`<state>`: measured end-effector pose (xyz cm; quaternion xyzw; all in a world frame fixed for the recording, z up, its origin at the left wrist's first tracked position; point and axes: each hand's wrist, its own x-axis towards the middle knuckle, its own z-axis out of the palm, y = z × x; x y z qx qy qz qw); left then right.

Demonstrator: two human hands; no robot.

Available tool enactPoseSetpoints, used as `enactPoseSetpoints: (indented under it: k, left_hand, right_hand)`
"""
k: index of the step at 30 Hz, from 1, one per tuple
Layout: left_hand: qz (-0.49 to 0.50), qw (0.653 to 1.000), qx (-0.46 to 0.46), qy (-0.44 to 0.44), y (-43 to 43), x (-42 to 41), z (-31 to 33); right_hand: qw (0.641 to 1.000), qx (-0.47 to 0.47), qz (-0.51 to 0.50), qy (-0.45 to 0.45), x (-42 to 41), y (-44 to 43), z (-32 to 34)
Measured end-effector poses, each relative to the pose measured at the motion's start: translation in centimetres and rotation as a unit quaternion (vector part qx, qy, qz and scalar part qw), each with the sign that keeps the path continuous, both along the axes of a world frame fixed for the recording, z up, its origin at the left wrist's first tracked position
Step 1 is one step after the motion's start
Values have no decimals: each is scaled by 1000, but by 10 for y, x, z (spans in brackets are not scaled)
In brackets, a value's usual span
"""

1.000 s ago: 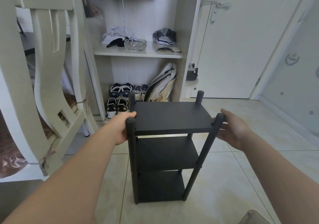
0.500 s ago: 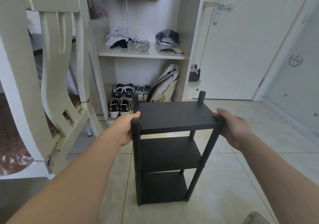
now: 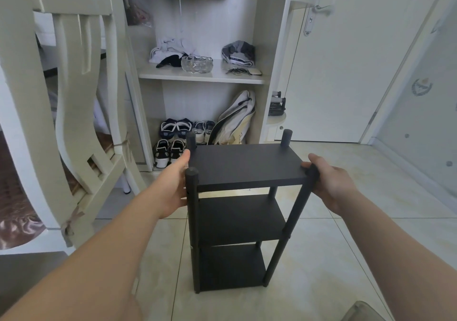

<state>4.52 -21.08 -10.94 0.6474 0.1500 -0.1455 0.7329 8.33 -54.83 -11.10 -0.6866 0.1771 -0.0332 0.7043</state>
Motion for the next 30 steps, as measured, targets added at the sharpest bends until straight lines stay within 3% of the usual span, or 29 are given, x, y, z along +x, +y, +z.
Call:
enactPoseSetpoints:
  k: [3,7,12,15,21,30]
  left_hand:
    - [-99,993,67,-24,11,-16,-6]
    - [-79,973,197,-89,-7,-27,-13]
    - [135,973,171,-78,-42,-14,-25]
    - [205,962,153,-92,-49,-10,-32]
    - [224,955,151,-121,-47,5,-43]
    - [226,944,187,-149,-41,34,-19]
  right_hand:
    - [1000,-3,-3,2,1,-1,0]
    - [1000,-12,-5,5,-2,0,0]
    - [1000,-23,2,-5,-8,3,1]
    - [999,-42,2,-8,-10,6,1]
    - [995,-97,33,-20,-6,1,0]
    - [994,-106,19,-26,35,11,-1]
